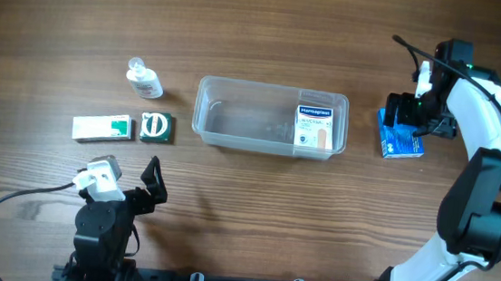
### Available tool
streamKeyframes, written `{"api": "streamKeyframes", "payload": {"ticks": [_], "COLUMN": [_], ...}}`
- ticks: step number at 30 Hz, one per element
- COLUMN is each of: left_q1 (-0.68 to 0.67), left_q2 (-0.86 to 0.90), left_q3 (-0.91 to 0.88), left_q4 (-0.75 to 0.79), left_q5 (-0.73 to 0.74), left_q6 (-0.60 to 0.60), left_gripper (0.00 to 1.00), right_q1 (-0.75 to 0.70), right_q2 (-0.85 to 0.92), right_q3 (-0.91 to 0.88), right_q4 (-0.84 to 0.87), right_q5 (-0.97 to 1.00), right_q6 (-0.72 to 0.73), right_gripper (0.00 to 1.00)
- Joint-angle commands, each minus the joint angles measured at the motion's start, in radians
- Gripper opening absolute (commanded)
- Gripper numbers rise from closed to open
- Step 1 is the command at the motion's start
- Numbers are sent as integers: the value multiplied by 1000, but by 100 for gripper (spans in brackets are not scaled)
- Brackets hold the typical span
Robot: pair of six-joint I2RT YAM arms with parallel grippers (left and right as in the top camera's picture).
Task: Pack container
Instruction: 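Lower the right gripper and grasp the blue Vicks box, then lift the Vicks box and carry it over the container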
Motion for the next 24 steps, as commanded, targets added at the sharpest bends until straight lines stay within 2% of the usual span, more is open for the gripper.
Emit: {"api": "streamKeyframes", "payload": {"ticks": [1, 6, 13, 14, 17, 20, 24], "left_q1": [8, 8, 8, 8, 8, 8, 8], "left_q2": [-9, -9, -9, -9, -9, -9, -9], "left_q3": [-2, -2, -2, -2, -2, -2, -2], "left_q4": [3, 3, 3, 3, 3, 3, 3], "left_q5": [8, 8, 8, 8, 8, 8, 8], "left_q6": [20, 20, 20, 20, 20, 20, 20], "left_gripper": [100, 100, 100, 100, 100, 100, 100], "right_q1": [3, 20, 23, 23, 23, 23, 23], "right_q2": [66, 125, 150, 150, 150, 150, 141], "right_q3": [-14, -15, -15, -15, -14, -14, -13], "right_q4": [0, -12, -12, -13, -31, -69, -119], "right_q5": [77, -68, -66, -63, -64, -72, -95], "right_q6": [-28, -80, -18, 5, 70, 158, 196], "right_gripper": [100, 99, 98, 95, 81, 78, 67]}}
